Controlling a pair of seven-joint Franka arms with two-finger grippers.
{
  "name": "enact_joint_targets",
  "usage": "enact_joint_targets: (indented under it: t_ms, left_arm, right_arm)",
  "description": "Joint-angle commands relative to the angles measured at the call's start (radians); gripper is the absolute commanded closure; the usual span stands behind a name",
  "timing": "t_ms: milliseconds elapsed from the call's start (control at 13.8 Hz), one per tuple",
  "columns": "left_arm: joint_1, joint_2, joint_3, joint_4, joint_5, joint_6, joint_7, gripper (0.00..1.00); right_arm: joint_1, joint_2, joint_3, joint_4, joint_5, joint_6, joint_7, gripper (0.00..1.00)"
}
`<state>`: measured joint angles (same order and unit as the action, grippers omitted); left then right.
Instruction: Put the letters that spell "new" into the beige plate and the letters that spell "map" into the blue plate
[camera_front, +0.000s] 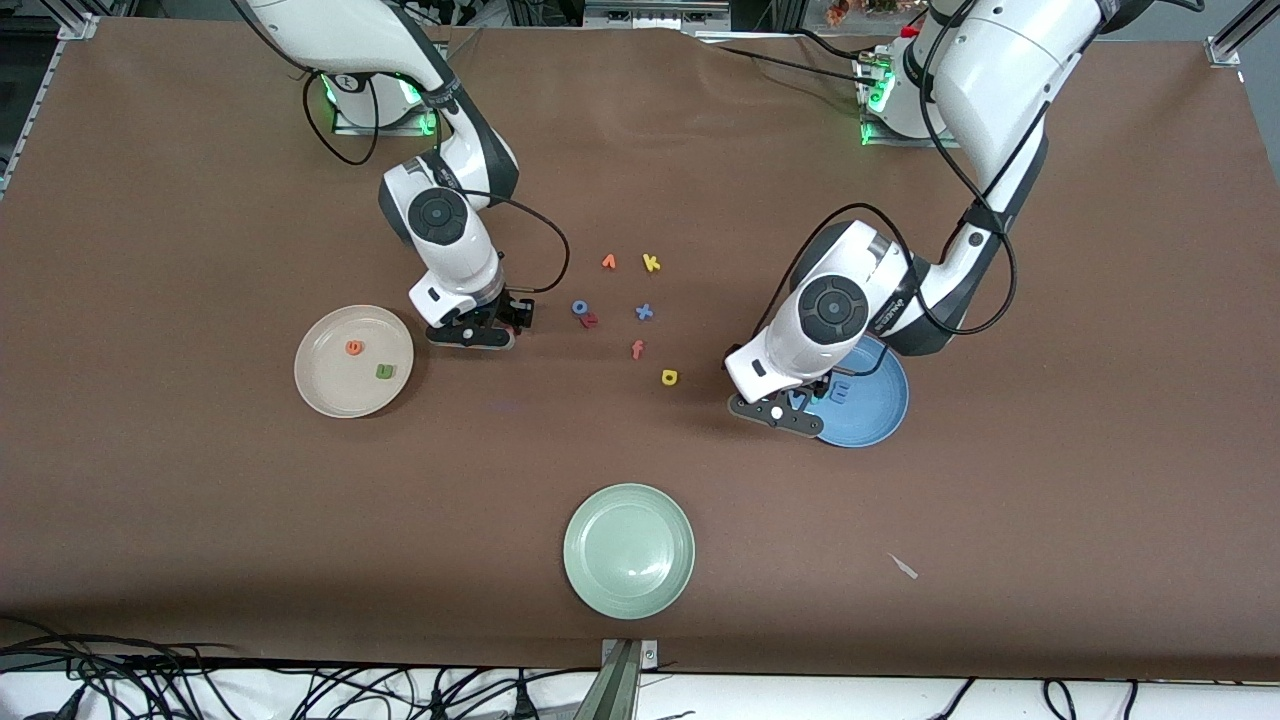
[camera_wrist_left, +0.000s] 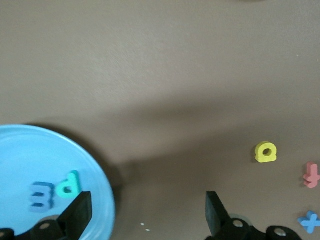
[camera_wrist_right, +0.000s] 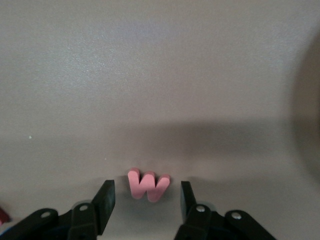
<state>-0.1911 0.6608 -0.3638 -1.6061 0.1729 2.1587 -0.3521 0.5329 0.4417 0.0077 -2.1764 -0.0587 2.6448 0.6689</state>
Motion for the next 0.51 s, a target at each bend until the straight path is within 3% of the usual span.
enact_joint_targets:
  t_ms: [0,291,436]
  left_arm:
    - [-0.071,0.039,0.009,0.043,-0.021,0.009,-0.088,0.00]
    - [-0.165,0.109,0.020,0.121,-0.010,0.016,-0.200,0.00]
    - [-0.188,0.126,0.037,0.126,-0.012,0.082,-0.252,0.00]
  right_arm:
    - [0.010,0.019,-0.002,0.010,-0.003,0.027,0.037,0.39]
    - [0.015,0.028,-0.003,0.001,-0.004,0.050,0.038,0.39]
    - [0.015,0.029,-0.005,0.001,-0.009,0.050,0.038,0.40]
